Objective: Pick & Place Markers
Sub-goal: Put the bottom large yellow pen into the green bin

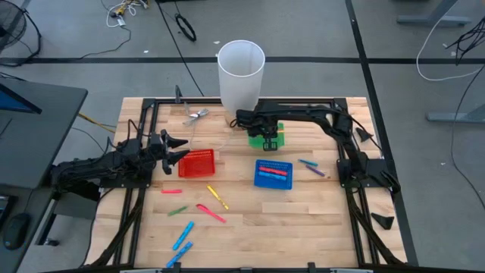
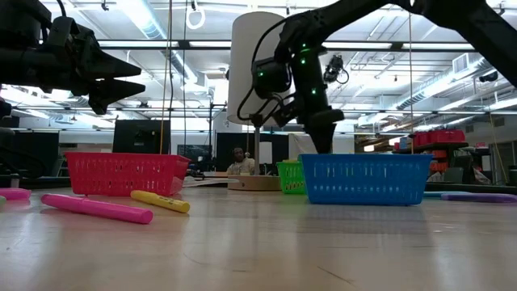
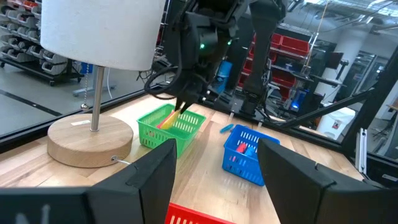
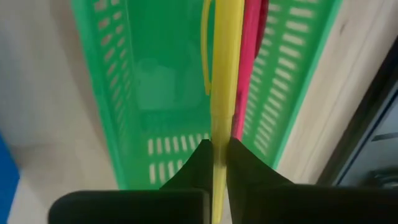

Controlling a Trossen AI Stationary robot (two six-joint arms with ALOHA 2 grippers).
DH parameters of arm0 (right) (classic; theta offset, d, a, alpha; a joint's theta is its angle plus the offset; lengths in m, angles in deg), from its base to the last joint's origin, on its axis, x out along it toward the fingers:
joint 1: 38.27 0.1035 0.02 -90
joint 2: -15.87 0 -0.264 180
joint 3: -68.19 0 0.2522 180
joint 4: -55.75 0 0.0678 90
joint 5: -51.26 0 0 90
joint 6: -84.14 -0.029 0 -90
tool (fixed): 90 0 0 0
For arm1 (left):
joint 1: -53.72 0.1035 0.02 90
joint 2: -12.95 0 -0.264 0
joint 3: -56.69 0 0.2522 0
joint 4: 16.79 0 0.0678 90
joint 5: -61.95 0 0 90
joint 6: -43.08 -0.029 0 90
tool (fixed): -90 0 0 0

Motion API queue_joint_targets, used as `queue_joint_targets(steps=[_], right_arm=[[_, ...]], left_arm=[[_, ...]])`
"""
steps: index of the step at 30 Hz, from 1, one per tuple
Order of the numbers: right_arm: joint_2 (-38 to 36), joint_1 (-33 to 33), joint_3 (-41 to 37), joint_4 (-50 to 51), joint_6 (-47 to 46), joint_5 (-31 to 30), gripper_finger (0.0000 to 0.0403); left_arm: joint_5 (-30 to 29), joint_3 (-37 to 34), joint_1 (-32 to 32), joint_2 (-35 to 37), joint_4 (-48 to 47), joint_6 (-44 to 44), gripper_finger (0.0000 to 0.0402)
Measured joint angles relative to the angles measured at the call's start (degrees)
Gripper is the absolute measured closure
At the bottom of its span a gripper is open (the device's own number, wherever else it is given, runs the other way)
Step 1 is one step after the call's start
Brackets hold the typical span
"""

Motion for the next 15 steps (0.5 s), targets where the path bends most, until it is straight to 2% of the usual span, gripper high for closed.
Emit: queue_joint_targets(steps=[9, 15], right_arm=[[1.9, -0.1, 0.0, -0.1, 0.0, -0.2, 0.0387], [1.9, -0.1, 0.0, 0.2, -1.6, -0.2, 0.0351]], left_arm=[[0.0, 0.0, 0.0, 0.0, 0.0, 0.0, 0.017], [0.0, 0.0, 0.0, 0.0, 0.0, 0.0, 0.017]])
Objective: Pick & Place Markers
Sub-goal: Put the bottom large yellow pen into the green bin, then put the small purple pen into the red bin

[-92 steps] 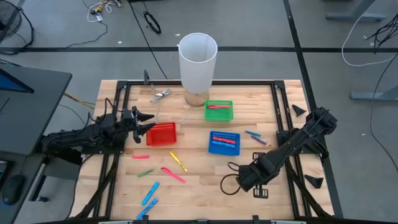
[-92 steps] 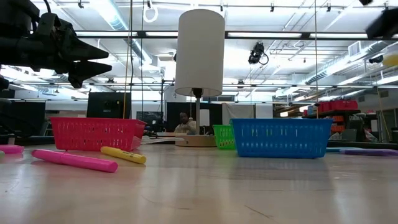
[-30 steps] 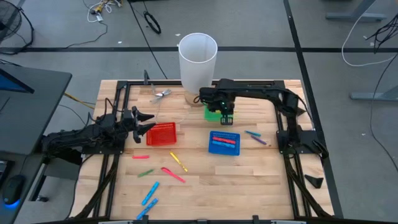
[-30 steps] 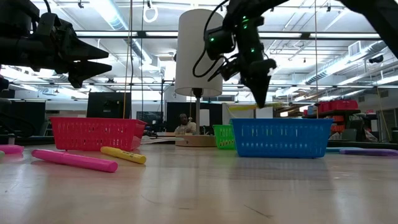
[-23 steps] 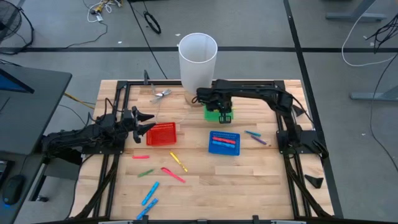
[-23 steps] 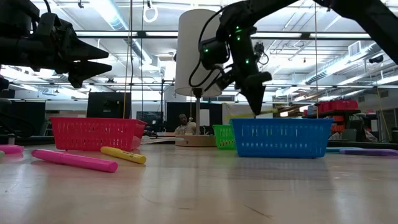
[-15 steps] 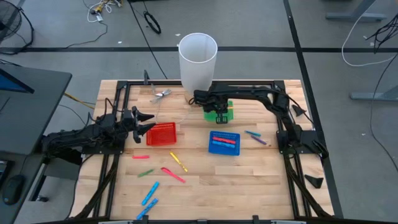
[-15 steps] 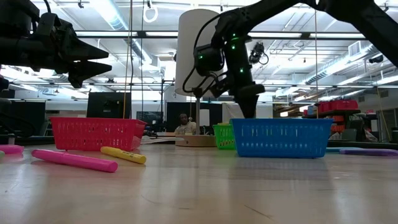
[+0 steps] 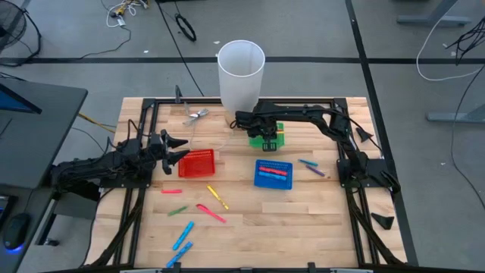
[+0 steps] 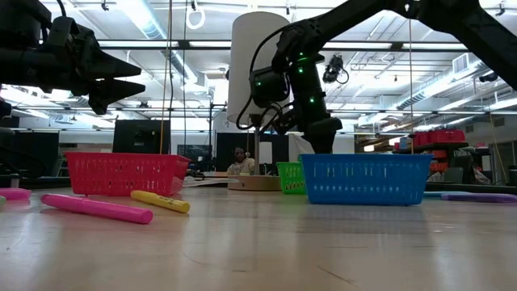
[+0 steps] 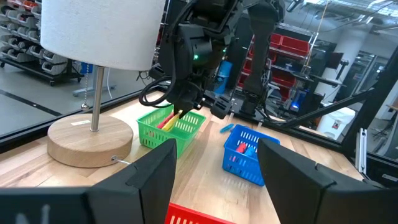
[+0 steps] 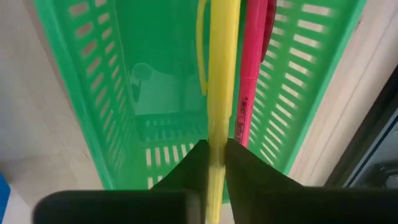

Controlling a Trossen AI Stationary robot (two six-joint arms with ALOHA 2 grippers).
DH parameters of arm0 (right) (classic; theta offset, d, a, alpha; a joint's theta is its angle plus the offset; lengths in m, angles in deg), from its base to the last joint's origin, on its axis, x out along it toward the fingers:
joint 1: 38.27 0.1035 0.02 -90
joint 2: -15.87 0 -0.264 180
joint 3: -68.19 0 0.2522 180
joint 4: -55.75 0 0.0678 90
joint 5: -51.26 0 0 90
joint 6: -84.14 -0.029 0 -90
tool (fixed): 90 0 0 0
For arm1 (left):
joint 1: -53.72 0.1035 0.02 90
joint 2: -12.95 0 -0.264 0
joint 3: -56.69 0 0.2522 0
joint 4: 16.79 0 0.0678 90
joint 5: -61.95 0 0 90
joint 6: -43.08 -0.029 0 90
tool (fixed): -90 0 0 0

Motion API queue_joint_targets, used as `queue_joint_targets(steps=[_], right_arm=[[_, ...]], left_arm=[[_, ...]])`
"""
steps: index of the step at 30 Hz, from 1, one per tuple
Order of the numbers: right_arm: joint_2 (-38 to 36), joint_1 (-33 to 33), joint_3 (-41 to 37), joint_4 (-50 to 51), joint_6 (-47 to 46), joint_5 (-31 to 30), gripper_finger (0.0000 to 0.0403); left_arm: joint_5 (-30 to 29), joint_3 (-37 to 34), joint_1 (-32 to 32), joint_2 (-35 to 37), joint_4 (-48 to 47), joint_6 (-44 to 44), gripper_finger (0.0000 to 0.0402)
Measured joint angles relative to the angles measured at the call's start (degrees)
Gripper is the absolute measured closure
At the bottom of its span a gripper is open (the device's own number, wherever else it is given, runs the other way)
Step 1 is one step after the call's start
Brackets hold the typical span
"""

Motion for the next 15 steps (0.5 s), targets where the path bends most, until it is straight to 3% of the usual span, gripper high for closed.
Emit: queue_joint_targets(steps=[8, 15], right_arm=[[0.0, 0.0, 0.0, 0.2, 0.2, 0.0, 0.0287], [0.0, 0.0, 0.0, 0.2, 0.2, 0.0, 0.0256]], left_arm=[[0.0, 0.0, 0.0, 0.0, 0.0, 0.0, 0.017], [0.0, 0.0, 0.0, 0.0, 0.0, 0.0, 0.017]])
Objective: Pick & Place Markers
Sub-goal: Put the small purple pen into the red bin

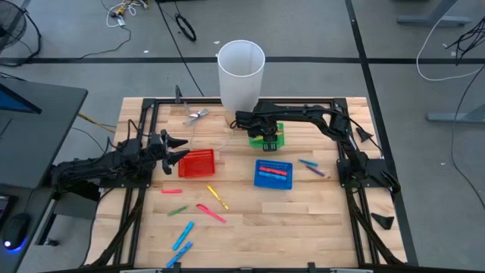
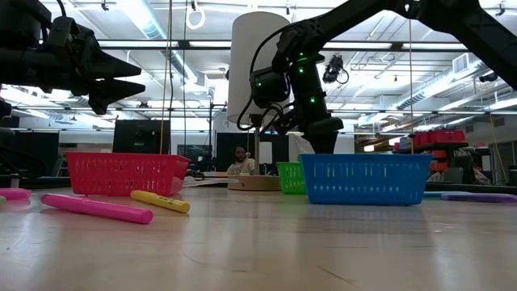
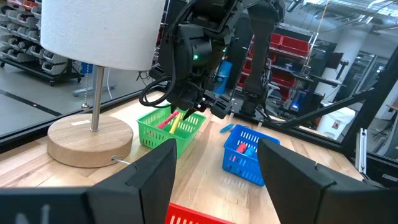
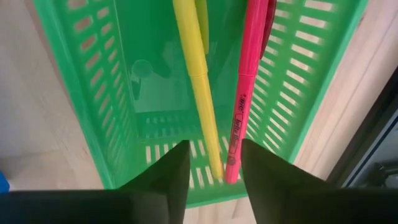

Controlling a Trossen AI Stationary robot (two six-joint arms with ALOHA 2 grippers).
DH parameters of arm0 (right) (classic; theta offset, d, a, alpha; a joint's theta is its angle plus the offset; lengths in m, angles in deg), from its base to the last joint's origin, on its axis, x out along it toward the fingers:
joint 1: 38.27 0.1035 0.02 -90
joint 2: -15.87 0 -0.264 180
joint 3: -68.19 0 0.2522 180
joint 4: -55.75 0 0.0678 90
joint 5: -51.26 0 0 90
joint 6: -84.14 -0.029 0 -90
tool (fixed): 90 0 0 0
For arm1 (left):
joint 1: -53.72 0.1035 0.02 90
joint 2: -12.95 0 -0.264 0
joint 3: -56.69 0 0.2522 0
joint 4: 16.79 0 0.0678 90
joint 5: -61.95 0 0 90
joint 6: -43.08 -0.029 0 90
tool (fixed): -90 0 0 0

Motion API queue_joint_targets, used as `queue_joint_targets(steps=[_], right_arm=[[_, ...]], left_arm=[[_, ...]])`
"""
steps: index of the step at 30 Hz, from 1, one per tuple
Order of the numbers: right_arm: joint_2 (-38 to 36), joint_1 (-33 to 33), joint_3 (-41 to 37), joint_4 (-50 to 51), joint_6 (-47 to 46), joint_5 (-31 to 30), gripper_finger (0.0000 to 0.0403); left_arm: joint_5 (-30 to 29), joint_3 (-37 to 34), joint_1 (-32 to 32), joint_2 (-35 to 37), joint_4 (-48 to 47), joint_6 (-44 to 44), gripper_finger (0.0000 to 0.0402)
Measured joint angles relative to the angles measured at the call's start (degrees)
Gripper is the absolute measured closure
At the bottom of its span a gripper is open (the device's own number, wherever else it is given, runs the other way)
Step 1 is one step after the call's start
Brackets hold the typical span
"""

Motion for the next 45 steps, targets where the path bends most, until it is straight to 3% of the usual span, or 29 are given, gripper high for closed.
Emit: queue_joint_targets(steps=[33, 45], right_arm=[[-0.2, 0.1, 0.0, -0.9, 0.0, 0.0, 0.025], [-8.5, 1.5, 0.0, -2.4, -8.8, 0.6, 0.025]], left_arm=[[0.0, 0.0, 0.0, 0.0, 0.0, 0.0, 0.017], [0.0, 0.0, 0.0, 0.0, 0.0, 0.0, 0.017]])
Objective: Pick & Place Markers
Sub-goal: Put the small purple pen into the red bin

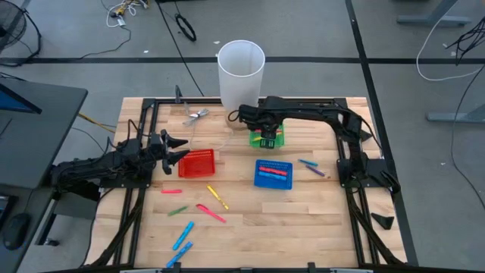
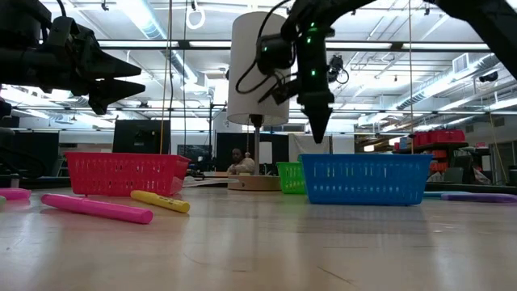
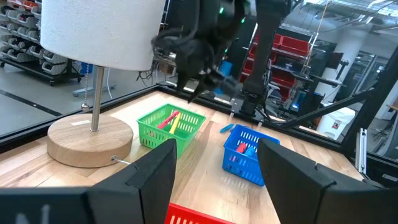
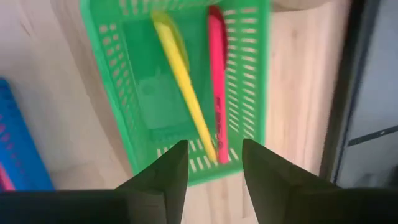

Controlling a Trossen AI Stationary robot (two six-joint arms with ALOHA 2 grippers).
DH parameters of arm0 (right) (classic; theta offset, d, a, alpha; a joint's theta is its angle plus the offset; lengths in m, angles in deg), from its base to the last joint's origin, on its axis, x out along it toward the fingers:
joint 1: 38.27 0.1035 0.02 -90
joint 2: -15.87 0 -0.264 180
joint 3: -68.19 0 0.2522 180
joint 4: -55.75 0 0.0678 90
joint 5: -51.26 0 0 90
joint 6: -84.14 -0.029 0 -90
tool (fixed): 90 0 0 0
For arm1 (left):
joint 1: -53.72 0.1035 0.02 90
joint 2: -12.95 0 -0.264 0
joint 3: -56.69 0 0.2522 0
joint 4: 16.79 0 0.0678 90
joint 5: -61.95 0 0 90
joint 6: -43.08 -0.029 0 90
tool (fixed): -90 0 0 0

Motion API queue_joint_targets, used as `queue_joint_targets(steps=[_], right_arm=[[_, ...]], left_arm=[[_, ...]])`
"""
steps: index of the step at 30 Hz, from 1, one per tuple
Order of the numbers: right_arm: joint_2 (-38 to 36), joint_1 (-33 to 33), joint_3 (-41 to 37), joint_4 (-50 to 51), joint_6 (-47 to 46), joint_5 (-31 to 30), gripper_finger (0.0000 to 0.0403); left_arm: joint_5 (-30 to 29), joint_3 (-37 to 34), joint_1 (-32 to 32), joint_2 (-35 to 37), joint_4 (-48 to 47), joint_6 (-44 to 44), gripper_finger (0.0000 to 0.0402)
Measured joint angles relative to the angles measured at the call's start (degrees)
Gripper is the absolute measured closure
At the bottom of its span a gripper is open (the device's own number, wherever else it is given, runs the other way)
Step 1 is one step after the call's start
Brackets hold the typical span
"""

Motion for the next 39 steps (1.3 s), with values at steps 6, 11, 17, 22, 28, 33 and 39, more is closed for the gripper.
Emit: queue_joint_targets(steps=[6, 11, 17, 22, 28, 33, 39], right_arm=[[-4.7, 1.6, 0.0, 0.0, -5.8, 0.5, 0.025], [-9.4, 2.6, -1.8, -0.2, -9.6, 6.4, 0.025], [-16.2, 4.7, -10.0, -1.7, -12.1, 9.0, 0.025], [-22.9, 6.3, -18.8, -2.7, -13.1, 8.9, 0.025], [-30.7, 8.2, -28.7, -2.9, -18.3, 9.0, 0.025], [-36.9, 9.1, -35.6, -2.8, -22.4, 9.0, 0.025], [-42.7, 9.2, -41.2, -2.5, -26.6, 13.2, 0.025]], left_arm=[[0.0, 0.0, 0.0, 0.0, 0.0, 0.0, 0.017], [0.0, 0.0, 0.0, 0.0, 0.0, 0.0, 0.017], [0.0, 0.0, 0.0, 0.0, 0.0, 0.0, 0.017], [0.0, 0.0, 0.0, 0.0, 0.0, 0.0, 0.017], [0.0, 0.0, 0.0, 0.0, 0.0, 0.0, 0.017], [0.0, 0.0, 0.0, 0.0, 0.0, 0.0, 0.017], [0.0, 0.0, 0.0, 0.0, 0.0, 0.0, 0.017]])
